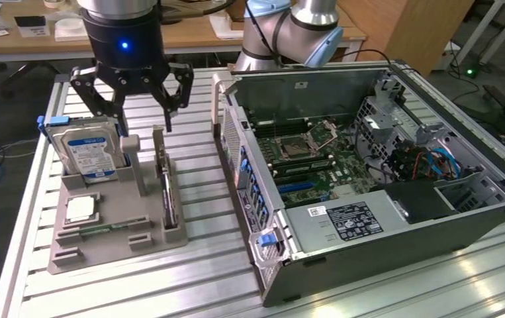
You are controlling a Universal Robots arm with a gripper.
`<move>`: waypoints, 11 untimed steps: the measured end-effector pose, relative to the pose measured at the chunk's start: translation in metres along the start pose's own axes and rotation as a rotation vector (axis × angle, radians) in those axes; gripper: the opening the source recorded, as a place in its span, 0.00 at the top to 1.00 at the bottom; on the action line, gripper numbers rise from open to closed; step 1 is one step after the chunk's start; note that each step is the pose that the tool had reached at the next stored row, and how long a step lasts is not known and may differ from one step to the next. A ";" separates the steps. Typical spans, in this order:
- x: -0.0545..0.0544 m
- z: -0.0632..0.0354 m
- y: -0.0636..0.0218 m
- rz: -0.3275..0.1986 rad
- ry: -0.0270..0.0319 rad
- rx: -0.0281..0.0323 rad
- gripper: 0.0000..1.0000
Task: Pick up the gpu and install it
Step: 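Pick up the gpu and move the gpu toward the slot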
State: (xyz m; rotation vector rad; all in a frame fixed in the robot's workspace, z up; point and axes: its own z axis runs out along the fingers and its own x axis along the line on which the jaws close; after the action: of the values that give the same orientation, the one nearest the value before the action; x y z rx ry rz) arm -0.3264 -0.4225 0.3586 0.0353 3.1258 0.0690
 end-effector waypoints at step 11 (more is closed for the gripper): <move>0.000 0.0102 -0.0011 -0.029 0.0013 -0.0004 0.35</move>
State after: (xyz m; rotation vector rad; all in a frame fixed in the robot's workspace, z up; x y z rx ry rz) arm -0.3258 -0.4231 0.3484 -0.0108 3.1266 0.0693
